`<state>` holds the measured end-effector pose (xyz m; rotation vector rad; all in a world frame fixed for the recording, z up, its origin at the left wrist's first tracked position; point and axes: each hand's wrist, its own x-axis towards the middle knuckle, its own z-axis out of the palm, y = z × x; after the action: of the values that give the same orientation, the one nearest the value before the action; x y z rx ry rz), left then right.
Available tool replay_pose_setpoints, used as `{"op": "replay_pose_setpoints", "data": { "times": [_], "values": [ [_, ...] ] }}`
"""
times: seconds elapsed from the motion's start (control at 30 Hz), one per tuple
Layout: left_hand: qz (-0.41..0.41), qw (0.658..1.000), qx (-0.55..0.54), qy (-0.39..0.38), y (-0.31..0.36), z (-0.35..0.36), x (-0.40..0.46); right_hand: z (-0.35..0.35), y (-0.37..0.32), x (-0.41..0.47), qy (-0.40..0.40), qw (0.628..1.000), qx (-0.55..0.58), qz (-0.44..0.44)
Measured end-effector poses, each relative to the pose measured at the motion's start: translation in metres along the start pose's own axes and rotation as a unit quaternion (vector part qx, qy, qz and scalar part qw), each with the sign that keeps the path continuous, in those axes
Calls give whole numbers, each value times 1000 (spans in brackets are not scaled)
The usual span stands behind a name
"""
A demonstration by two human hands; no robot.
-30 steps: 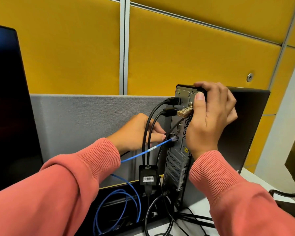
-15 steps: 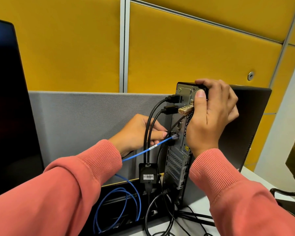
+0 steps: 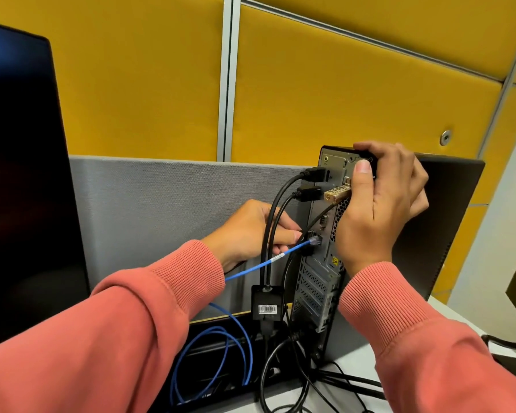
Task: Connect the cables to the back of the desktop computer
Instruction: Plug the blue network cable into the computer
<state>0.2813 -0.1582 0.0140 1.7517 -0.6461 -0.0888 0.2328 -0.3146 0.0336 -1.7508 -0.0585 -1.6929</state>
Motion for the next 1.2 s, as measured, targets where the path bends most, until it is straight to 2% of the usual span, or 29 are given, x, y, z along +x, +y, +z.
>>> {"op": "replay_pose_setpoints", "data": {
  "times": [0.2,0.33,0.43,0.57,0.67,0.77,0.87,1.0,1.2],
  "values": [
    [-38,999,29,-24,-3,-2,-3,-1,0,1,-4,1000,0,-1],
    [-56,997,60,-8,-6,-6,-3,-1,0,1,-6,1000,0,1],
    [-19,991,135,2,-6,-13,-3,-1,0,1,-7,1000,3,2],
    [73,958,275,17,-9,-16,-11,-1,0,1,-8,1000,5,1],
    [120,941,310,58,-17,-21,-14,-2,0,1,-9,1000,4,0],
    [126,933,326,83,-24,-23,-13,-1,0,1,-8,1000,5,0],
    [98,953,272,95,-21,-18,-12,-1,0,1,-7,1000,6,1],
    [32,992,100,64,-13,-4,-9,0,0,1,-7,1000,3,-2],
    [8,998,35,46,-17,2,-8,0,1,1,-6,1000,1,-5]
  ]
}}
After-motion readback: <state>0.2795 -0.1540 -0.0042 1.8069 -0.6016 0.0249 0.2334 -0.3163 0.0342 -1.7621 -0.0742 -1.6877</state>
